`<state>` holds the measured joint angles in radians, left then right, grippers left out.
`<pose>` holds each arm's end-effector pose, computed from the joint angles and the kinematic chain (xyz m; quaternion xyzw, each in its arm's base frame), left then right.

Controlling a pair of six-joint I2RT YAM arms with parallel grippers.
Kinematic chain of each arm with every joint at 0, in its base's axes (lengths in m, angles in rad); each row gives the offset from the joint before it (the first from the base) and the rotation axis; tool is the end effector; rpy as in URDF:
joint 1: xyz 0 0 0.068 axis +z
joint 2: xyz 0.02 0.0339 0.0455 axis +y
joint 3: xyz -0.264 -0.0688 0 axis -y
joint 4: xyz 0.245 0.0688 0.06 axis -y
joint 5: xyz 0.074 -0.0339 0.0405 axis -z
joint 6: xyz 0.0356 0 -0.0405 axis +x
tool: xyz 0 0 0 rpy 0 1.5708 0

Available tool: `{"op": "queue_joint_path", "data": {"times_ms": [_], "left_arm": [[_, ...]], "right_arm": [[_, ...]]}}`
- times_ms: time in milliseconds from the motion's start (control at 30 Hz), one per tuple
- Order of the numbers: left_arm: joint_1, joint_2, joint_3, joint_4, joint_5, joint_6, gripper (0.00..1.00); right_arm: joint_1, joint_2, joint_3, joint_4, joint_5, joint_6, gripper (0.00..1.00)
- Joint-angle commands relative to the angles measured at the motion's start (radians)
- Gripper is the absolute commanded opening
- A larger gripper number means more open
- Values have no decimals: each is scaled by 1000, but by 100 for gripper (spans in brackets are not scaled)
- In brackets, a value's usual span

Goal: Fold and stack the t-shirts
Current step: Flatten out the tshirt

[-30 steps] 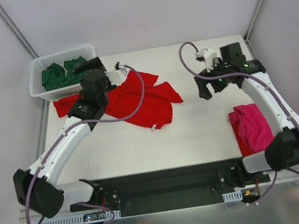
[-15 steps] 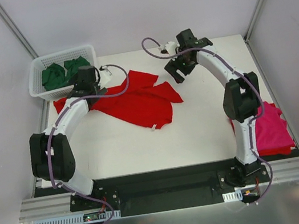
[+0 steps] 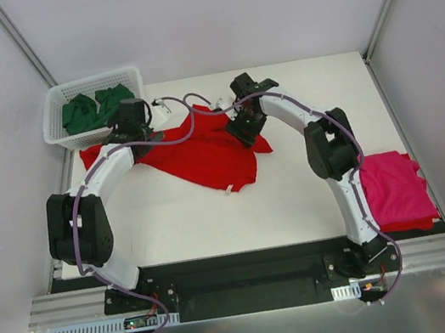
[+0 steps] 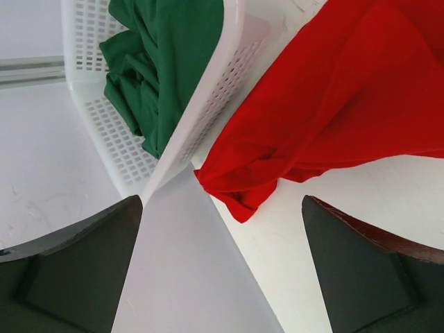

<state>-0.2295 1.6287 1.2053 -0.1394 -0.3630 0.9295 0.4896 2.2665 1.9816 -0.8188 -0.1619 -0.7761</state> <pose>0.3671 -0.0728 0.2739 0.3987 0.7684 0.3114 0.3920 0.4300 0.2357 0.2074 -0.5886 0.7708 0.0449 0.2395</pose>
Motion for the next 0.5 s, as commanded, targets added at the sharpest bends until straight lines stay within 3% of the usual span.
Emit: {"op": "queue_joint_path", "data": {"times_ms": [0,133,233,367,467], "left_arm": [[-7,-69,-26,6,41,-34,99],[-14,-87,-49,8,38,-43,100],[-19,-99,-64,4,35,-43,99],[-22,-121,-84,6,35,-38,99],[-24,-130,-89,6,32,-38,99]], "right_arm": [[-14,-4,-13,-20,-16,0,59],[-10,21,5,-20,-33,6,57],[-11,44,26,-22,-21,6,38],[-11,56,31,-34,-25,-3,33],[-11,48,19,-33,-21,-11,17]]}}
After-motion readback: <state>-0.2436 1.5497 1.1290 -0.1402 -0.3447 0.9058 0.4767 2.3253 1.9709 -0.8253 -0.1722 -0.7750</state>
